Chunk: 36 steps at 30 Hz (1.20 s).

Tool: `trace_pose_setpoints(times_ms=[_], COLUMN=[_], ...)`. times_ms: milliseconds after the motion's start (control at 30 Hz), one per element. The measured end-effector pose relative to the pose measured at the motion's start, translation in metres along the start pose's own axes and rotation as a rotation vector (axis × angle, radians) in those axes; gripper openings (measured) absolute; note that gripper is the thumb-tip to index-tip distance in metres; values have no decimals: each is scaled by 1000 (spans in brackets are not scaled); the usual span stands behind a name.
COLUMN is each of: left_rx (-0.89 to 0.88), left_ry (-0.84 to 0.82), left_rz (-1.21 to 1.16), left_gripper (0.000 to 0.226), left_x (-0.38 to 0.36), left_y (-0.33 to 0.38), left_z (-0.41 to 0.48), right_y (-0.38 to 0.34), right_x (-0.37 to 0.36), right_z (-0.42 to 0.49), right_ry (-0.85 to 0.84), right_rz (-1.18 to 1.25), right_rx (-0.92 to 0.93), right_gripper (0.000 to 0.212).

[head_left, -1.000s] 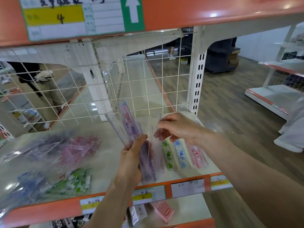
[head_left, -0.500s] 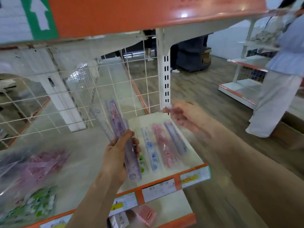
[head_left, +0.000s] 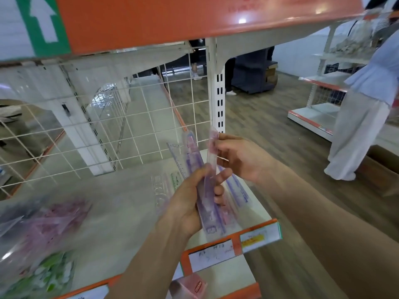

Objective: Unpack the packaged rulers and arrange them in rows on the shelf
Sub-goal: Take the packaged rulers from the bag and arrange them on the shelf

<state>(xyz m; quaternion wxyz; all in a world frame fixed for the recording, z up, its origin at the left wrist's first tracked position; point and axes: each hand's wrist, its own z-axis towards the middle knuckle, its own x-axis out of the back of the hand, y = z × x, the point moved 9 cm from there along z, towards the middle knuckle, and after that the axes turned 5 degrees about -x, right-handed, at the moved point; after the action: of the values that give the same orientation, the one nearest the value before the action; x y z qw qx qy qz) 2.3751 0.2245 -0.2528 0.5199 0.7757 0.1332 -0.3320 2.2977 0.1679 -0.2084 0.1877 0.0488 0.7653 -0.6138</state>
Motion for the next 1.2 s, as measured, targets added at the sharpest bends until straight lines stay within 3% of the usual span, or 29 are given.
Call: trace_pose_setpoints(times_ms=[100, 200, 333, 433, 567, 767, 1067, 1200], left_rx=[-69, -318, -483, -460, -351, -204, -126, -95], left_ry=[15, 242, 363, 378, 427, 422, 334, 236], left_rz=[46, 355, 613, 671, 538, 339, 243, 192], left_gripper=[16, 38, 14, 7, 9, 11, 18, 8], left_x=[-1, 18, 18, 17, 35, 60, 57, 45], left_y=[8, 34, 51, 44, 39, 33, 29, 25], left_z=[3, 7, 3, 5, 6, 4, -3, -5], right_y=[7, 9, 4, 1, 0, 19, 29, 20], right_x=[10, 26, 28, 31, 67, 90, 88, 78], right_z=[2, -5, -12, -10, -2, 10, 22, 12], right_ry=[38, 193, 181, 203, 343, 393, 432, 454], right_rz=[-105, -365, -460, -511, -534, -878, -1149, -1236], right_rx=[-35, -71, -39, -5, -77, -164, -137, -61], right_gripper=[18, 17, 17, 11, 14, 16, 14, 20])
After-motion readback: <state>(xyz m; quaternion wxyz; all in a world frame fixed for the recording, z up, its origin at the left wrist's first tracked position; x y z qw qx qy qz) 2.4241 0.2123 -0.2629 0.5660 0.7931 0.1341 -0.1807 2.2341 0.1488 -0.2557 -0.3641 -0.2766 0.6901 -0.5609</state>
